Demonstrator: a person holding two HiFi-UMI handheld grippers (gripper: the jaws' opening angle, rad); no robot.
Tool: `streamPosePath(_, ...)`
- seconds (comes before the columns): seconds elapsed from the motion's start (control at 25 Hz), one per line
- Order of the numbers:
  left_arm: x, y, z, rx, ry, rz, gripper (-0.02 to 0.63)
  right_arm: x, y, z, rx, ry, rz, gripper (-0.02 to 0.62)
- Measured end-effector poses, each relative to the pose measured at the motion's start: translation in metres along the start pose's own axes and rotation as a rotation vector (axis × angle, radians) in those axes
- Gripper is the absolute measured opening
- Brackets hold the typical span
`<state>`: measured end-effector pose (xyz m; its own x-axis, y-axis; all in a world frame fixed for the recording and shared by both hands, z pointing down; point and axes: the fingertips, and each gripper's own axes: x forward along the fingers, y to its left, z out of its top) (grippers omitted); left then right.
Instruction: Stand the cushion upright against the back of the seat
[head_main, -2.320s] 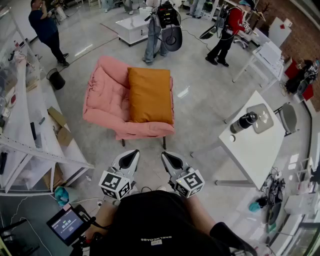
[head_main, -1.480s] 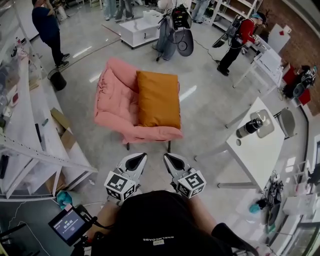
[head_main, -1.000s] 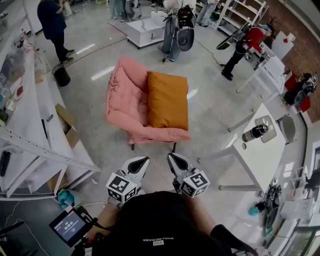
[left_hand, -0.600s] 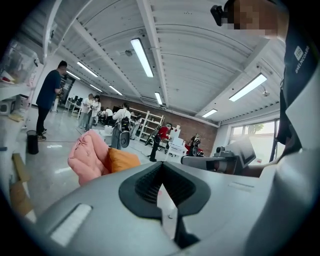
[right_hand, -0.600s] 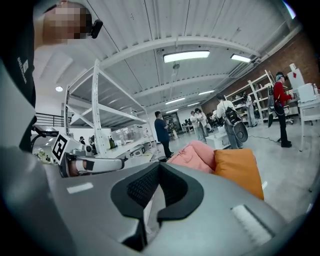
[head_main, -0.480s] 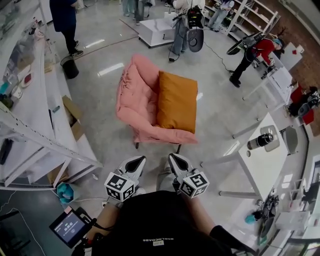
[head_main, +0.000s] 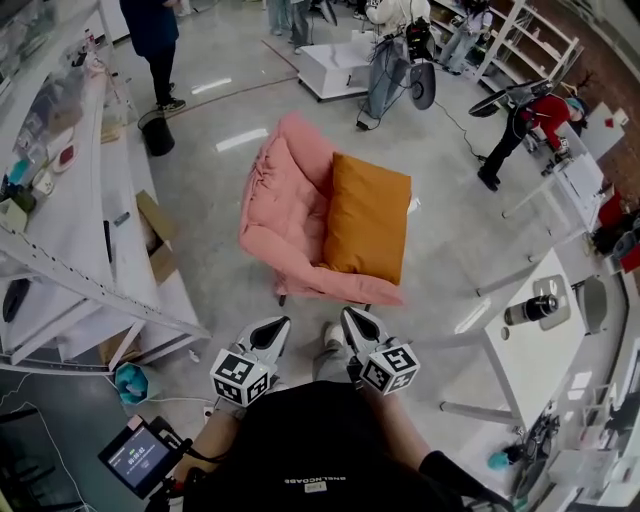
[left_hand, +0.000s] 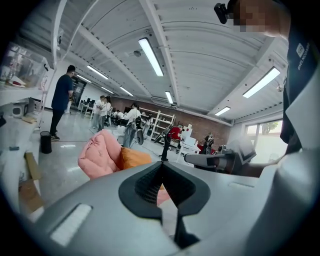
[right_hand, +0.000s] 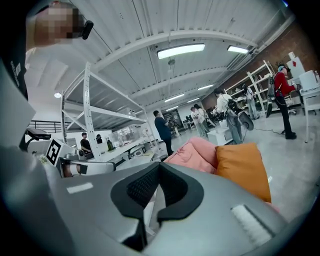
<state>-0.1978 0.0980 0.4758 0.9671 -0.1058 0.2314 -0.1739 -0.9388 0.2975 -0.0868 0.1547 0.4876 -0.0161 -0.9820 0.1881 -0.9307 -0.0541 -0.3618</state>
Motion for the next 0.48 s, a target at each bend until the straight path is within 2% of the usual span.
streamPosePath(0.48, 0.076, 0.037, 0.029, -0.007, 0.018, 0.098, 0.02, 0.056, -0.084, 0.042, 0.035, 0.007, 0.054, 0.005)
